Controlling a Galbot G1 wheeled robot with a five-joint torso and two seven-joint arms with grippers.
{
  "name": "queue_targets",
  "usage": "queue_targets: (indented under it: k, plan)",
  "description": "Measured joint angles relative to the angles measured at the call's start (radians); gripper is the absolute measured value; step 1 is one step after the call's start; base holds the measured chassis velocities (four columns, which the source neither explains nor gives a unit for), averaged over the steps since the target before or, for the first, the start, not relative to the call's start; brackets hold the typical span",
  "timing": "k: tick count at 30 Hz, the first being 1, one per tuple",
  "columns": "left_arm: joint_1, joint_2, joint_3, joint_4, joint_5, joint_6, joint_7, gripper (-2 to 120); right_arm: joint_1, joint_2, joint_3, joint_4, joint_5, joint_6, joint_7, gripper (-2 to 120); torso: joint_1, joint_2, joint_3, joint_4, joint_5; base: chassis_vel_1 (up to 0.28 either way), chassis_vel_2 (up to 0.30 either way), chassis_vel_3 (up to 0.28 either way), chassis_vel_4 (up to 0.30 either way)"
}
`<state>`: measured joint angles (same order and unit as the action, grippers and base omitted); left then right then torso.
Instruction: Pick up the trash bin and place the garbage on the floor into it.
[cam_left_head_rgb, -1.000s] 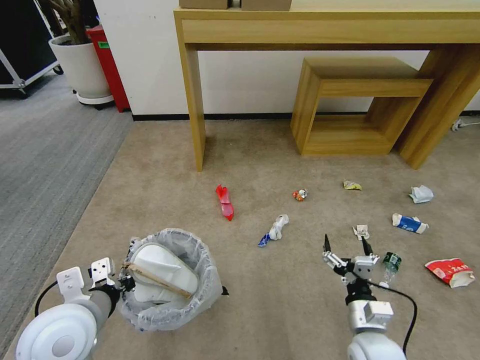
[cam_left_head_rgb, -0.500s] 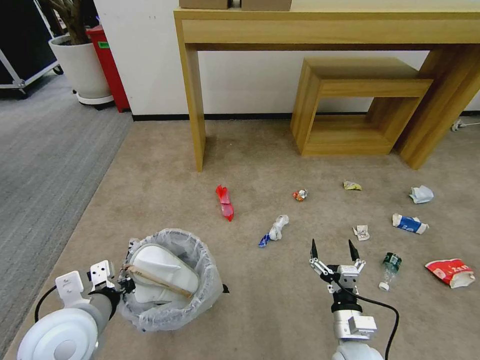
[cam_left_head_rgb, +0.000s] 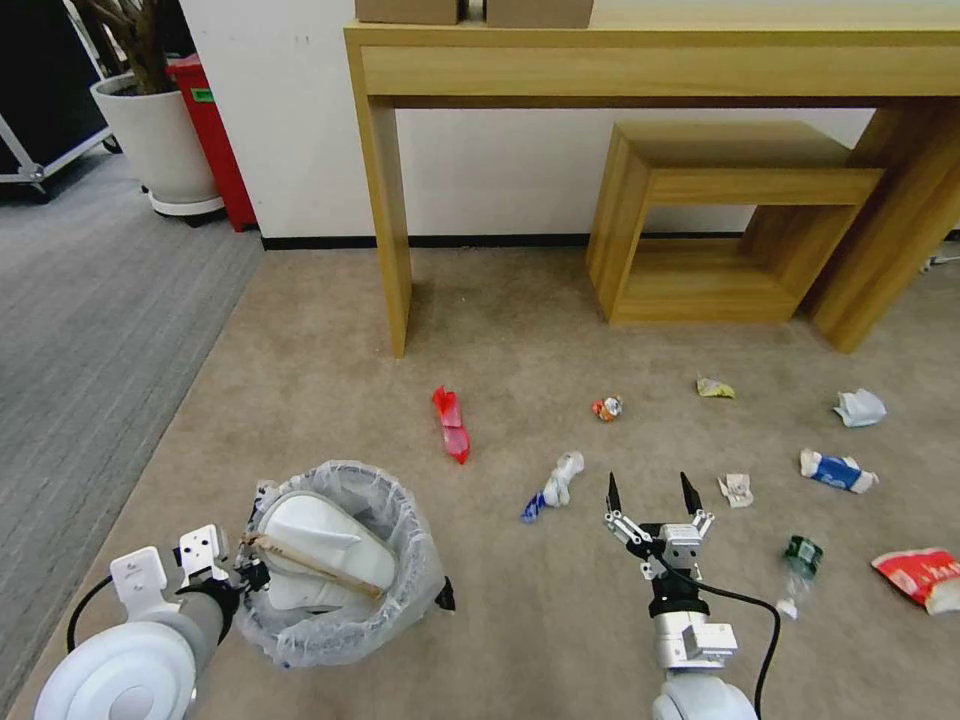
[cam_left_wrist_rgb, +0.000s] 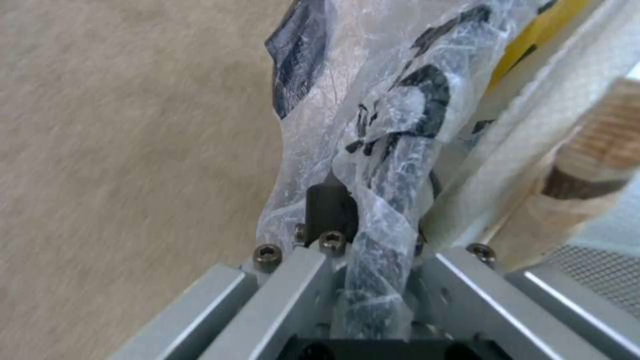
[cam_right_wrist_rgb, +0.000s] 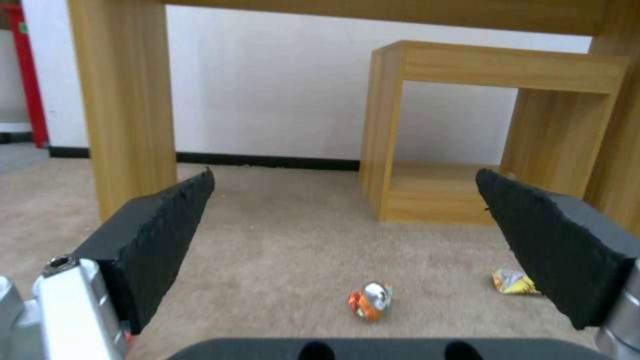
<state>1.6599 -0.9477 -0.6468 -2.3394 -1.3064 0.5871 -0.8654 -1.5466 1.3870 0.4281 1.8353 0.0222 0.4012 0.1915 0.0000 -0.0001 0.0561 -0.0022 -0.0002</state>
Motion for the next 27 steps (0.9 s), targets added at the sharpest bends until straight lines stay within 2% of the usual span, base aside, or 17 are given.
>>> queue_targets:
  k: [2, 5, 8, 10, 27]
  plan:
    - [0.0, 0.0, 0.001, 0.001, 0.0, 0.0, 0.001, 0, 0.002, 0.0, 0.0, -0.003, -0.002, 0.002, 0.0, 100, 0.0, 0.0, 0.0, -0.0003, -0.0007, -0.264, 0.221, 0.237, -0.245]
    - [0.001, 0.001, 0.001, 0.002, 0.001, 0.0, 0.001, 0, 0.01, 0.0, -0.001, -0.011, -0.006, 0.013, -0.001, 100, 0.0, 0.0, 0.0, 0.0002, 0.0008, -0.265, 0.252, 0.239, -0.27]
    - [0.003, 0.002, 0.001, 0.003, 0.002, 0.0, 0.001, 0, 0.02, 0.001, 0.0, -0.017, -0.004, 0.027, -0.006, 100, 0.0, 0.0, 0.0, 0.0, -0.0007, -0.184, 0.235, 0.153, -0.172]
    - [0.005, 0.003, 0.001, 0.003, 0.001, 0.0, 0.001, 0, 0.024, 0.002, 0.001, -0.018, -0.008, 0.028, -0.007, 100, 0.0, 0.0, 0.0, -0.0001, 0.0005, -0.136, 0.108, 0.087, -0.117]
    - [0.02, 0.01, 0.013, 0.0, 0.012, 0.0, -0.004, 0, 0.019, 0.003, -0.012, -0.003, -0.007, 0.038, -0.03, 100, 0.0, 0.0, 0.0, 0.0001, -0.0001, 0.009, -0.006, -0.006, 0.017]
